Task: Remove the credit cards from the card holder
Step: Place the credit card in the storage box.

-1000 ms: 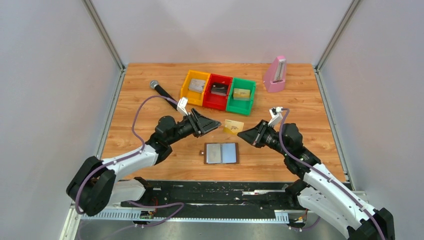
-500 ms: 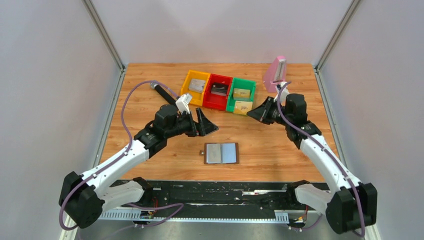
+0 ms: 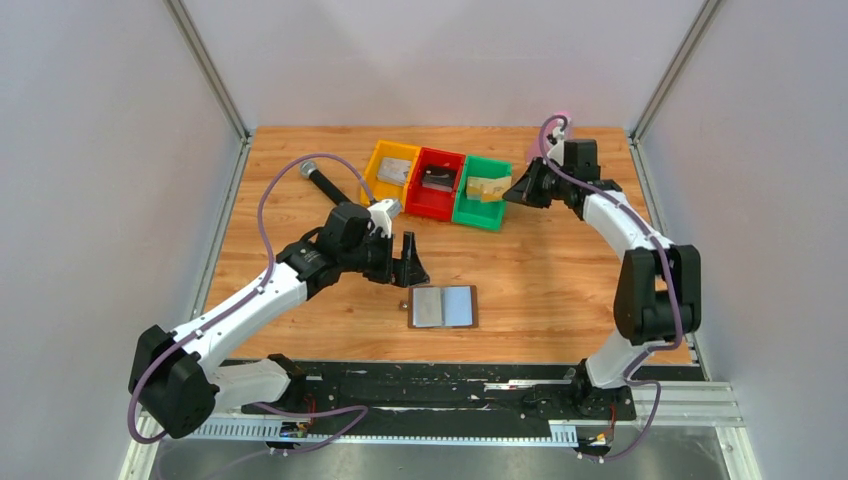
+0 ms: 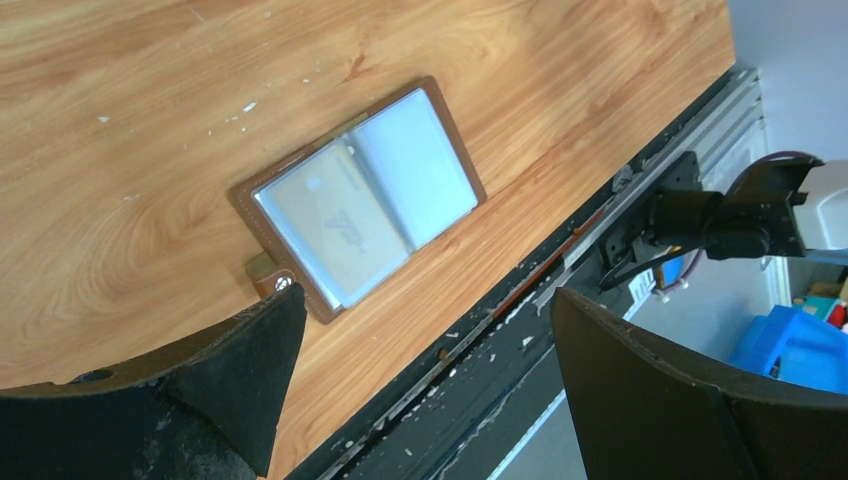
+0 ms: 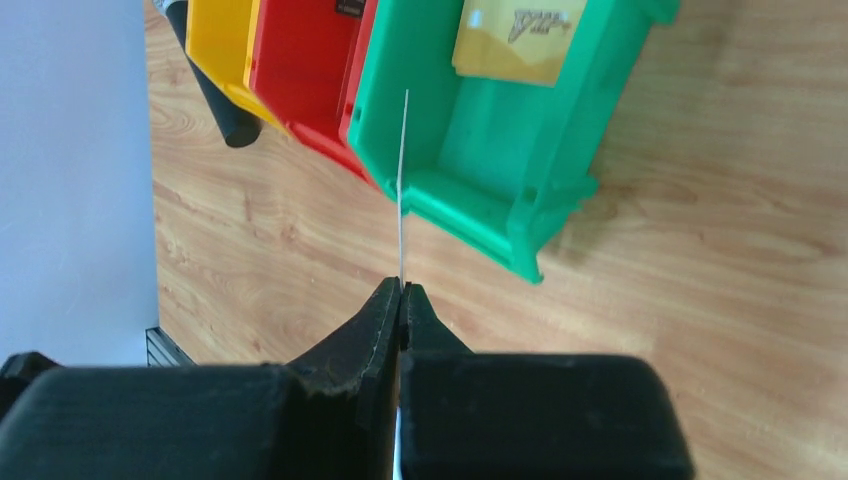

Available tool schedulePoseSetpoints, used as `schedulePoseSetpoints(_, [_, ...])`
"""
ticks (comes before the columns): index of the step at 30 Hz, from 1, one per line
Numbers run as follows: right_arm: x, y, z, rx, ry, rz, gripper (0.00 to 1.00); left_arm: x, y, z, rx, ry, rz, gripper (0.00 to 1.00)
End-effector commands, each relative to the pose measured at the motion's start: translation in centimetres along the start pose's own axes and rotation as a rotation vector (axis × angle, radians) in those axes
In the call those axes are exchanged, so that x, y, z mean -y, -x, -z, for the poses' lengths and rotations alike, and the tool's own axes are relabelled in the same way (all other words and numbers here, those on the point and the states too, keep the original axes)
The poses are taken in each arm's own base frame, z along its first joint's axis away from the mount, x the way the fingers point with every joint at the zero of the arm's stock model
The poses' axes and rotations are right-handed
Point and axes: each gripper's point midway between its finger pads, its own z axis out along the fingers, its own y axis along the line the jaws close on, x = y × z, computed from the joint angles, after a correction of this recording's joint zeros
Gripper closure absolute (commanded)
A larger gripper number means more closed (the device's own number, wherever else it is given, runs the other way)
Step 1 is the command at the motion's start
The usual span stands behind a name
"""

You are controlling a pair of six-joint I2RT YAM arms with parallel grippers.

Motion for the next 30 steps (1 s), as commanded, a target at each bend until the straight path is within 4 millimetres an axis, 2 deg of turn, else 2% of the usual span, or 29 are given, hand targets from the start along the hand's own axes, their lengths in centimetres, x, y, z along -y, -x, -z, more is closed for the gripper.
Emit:
schedulePoseSetpoints(1, [-0.5, 2.8, -1.4, 0.006, 0.016, 0.048, 1.00, 0.4, 0.3, 1.0, -0.008, 0.003, -0.077, 0.00])
schedulePoseSetpoints(7, [1.2, 3.4, -4.7, -0.043, 0.001, -0.005, 1.00, 0.8, 0.5, 1.7, 0.000, -0.012, -0.120, 0.00])
schedulePoseSetpoints(13, [2.3, 3.8, -6.8, -0.070, -0.007, -0.044, 1.00, 0.4, 0.7, 2.2, 0.013, 0.018, -0.156, 0.00])
schedulePoseSetpoints(30, [2.8, 4.3, -9.0, -0.093, 0.018, -0.085, 1.00, 0.1, 0.5, 2.3, 0.027, 0.025, -0.148, 0.00])
